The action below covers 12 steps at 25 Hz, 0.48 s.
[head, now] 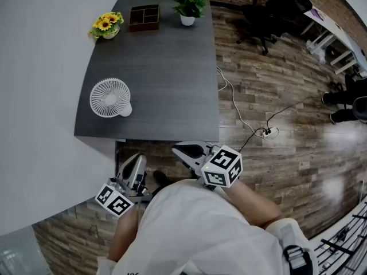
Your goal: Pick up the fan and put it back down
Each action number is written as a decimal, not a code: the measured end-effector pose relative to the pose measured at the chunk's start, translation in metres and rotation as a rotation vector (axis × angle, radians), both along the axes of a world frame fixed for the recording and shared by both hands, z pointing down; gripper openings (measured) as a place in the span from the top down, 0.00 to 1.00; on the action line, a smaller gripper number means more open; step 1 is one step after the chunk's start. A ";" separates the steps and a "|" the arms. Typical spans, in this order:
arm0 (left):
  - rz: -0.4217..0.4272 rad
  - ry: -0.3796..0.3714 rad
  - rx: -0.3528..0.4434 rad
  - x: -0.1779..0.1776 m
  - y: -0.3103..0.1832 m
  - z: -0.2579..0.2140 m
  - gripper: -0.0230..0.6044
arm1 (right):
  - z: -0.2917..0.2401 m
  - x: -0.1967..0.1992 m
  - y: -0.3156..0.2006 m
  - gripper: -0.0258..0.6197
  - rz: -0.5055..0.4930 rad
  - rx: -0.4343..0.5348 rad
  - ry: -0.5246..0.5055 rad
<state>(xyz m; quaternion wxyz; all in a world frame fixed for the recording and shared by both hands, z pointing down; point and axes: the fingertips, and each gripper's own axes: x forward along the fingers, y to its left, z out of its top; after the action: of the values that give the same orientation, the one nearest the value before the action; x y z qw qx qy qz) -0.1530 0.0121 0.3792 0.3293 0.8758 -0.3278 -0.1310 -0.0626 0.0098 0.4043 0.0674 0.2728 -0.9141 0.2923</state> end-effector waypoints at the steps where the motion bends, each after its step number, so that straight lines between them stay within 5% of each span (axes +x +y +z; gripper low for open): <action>1: 0.000 -0.002 0.006 0.003 0.002 0.000 0.96 | 0.001 0.002 0.001 0.95 -0.006 0.000 0.000; 12: -0.002 -0.033 0.052 0.033 0.011 -0.006 0.96 | 0.003 0.024 0.003 0.95 -0.052 0.012 0.004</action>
<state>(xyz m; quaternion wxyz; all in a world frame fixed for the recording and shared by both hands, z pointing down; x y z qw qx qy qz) -0.1205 0.0233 0.3728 0.3010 0.8857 -0.3305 -0.1256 -0.0382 0.0130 0.4074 0.0751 0.2498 -0.9226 0.2843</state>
